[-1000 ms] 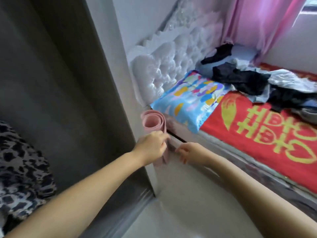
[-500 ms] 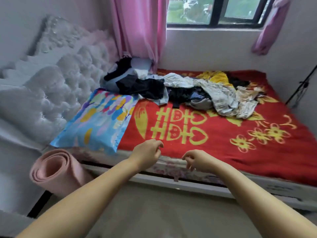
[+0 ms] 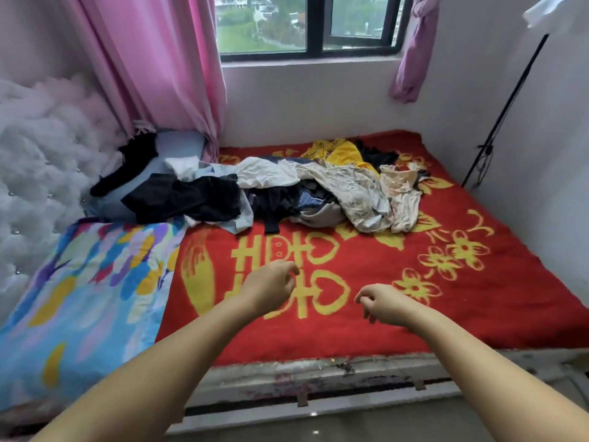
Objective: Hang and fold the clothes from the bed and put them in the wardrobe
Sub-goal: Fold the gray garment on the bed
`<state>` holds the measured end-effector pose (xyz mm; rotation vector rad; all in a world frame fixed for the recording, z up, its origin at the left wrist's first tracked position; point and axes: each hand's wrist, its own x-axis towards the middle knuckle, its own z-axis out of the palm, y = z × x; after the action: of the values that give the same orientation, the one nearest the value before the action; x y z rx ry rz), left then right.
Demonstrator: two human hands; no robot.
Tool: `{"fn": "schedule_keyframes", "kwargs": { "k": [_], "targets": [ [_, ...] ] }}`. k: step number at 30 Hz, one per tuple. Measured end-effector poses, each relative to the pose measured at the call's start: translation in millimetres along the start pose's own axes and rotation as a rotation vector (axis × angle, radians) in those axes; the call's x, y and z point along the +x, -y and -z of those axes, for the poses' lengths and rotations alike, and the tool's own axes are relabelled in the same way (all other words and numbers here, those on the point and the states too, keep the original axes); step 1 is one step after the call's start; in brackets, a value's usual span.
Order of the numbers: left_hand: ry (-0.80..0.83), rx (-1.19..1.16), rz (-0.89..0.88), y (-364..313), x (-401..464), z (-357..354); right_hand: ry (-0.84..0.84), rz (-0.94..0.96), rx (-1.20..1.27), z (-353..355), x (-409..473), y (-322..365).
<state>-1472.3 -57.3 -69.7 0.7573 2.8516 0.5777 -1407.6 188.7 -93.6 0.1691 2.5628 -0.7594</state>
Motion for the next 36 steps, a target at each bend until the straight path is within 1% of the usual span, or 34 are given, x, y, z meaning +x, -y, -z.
{"fn": "schedule_keyframes", "kwargs": {
  "k": [4, 8, 11, 14, 16, 22, 26, 30, 33, 36],
  "targets": [
    [0.054, 0.005, -0.022, 8, 69, -3, -0.02, -0.097, 0.072, 12, 37, -28],
    [0.179, 0.023, -0.051, 1, 119, -38, 0.022, -0.173, 0.117, 19, 64, -70],
    [0.235, 0.031, -0.044, -6, 156, -63, 0.018, -0.206, 0.129, 32, 92, -104],
    [0.254, 0.007, -0.003, -13, 195, -88, 0.054, -0.198, 0.115, 47, 128, -137],
    [0.263, -0.027, 0.062, -18, 223, -108, 0.097, -0.184, 0.104, 59, 158, -158],
    [0.323, -0.049, 0.209, -22, 304, -175, 0.154, -0.109, 0.01, 91, 268, -206],
    [0.38, -0.049, 0.267, 6, 344, -227, 0.14, -0.073, -0.036, 66, 357, -218],
    [0.38, -0.031, 0.326, 50, 377, -277, 0.041, -0.044, -0.025, 8, 432, -229],
    [0.391, 0.028, 0.333, 81, 397, -311, 0.008, -0.025, -0.143, -35, 472, -243],
    [0.318, 0.101, 0.281, 111, 435, -327, -0.016, 0.049, -0.354, -60, 501, -268]
  ]
}}
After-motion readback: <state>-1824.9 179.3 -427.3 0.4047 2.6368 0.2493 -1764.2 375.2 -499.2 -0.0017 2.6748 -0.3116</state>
